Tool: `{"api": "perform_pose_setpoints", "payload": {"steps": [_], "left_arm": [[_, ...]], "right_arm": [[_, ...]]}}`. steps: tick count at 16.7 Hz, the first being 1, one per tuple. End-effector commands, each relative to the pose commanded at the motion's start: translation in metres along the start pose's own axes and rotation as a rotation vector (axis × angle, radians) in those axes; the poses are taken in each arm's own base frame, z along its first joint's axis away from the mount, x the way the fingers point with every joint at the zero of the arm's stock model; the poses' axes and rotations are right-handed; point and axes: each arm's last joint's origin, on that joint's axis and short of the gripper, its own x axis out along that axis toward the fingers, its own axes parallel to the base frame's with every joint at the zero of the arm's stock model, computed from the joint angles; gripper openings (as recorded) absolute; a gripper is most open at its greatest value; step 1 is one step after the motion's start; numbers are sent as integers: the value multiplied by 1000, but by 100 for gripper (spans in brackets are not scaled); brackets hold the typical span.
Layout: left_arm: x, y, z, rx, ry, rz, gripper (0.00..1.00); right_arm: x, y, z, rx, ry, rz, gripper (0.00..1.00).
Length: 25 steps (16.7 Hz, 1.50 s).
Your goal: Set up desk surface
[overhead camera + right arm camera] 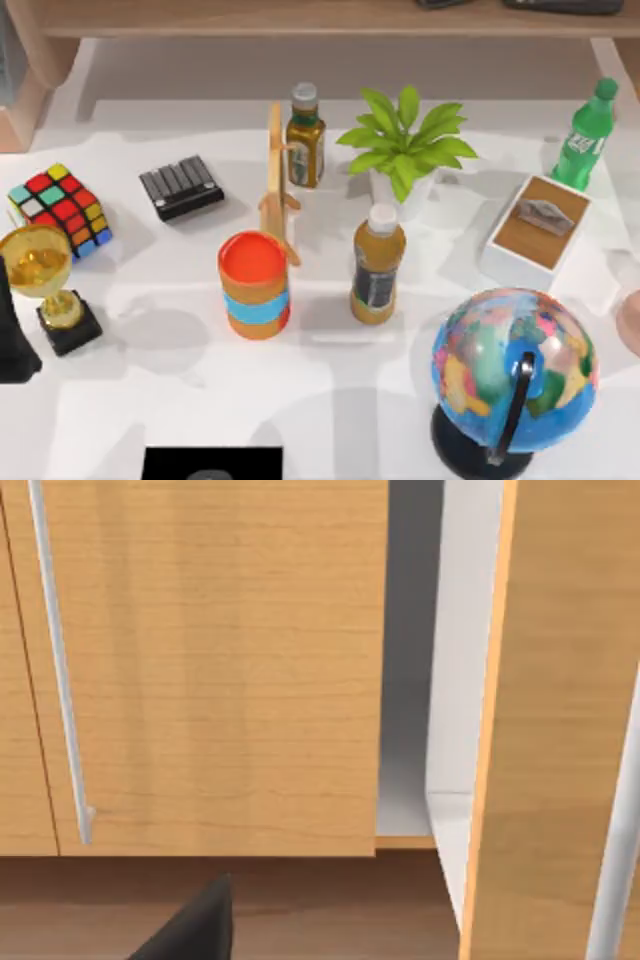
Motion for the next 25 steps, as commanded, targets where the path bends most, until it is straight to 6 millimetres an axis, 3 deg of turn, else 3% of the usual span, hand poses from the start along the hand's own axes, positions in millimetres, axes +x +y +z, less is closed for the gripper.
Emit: {"api": "perform_pose_setpoints", "payload": {"steps": [6, 19, 25], "left_arm": [[0, 0, 0, 0, 0, 0, 100], [0, 0, 0, 0, 0, 0, 100], [0, 0, 0, 0, 0, 0, 100]], "right_arm": [[11, 0, 0, 0, 0, 0, 100], [11, 0, 0, 0, 0, 0, 2], [11, 0, 0, 0, 0, 0, 0]]}}
